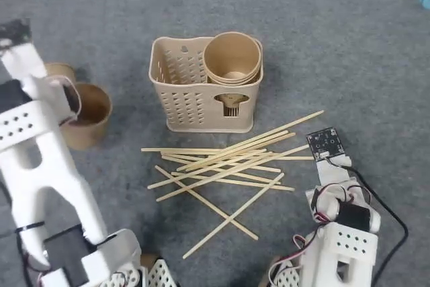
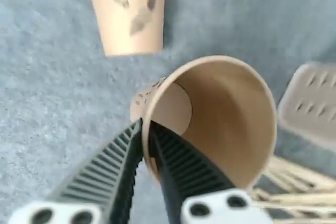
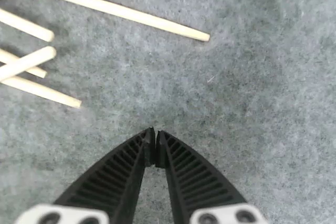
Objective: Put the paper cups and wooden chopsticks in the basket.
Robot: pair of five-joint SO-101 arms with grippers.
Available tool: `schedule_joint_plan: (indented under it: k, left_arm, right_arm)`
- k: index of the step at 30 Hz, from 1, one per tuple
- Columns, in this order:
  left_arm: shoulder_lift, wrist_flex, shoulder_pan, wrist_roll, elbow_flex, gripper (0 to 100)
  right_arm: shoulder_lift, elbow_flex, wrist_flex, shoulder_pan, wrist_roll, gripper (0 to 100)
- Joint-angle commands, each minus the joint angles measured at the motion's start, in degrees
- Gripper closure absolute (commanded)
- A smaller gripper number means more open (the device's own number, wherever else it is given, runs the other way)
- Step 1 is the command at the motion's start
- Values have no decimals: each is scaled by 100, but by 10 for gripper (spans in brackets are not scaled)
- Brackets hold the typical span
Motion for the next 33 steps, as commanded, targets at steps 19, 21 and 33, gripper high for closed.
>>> schedule_joint_plan:
  k: [19,21,33]
  left_arm:
    - [-220,-44,3429,3587,-3811,988]
    - [-211,-211,3754,3701,-3811,988]
    - [-211,-949,4589,3710,-2774,988]
  right_arm:
    - [-101,-9,-40,-4,88,976]
    - [-101,-9,-40,-4,88,977]
    - [-101,-9,-22,-4,273,991]
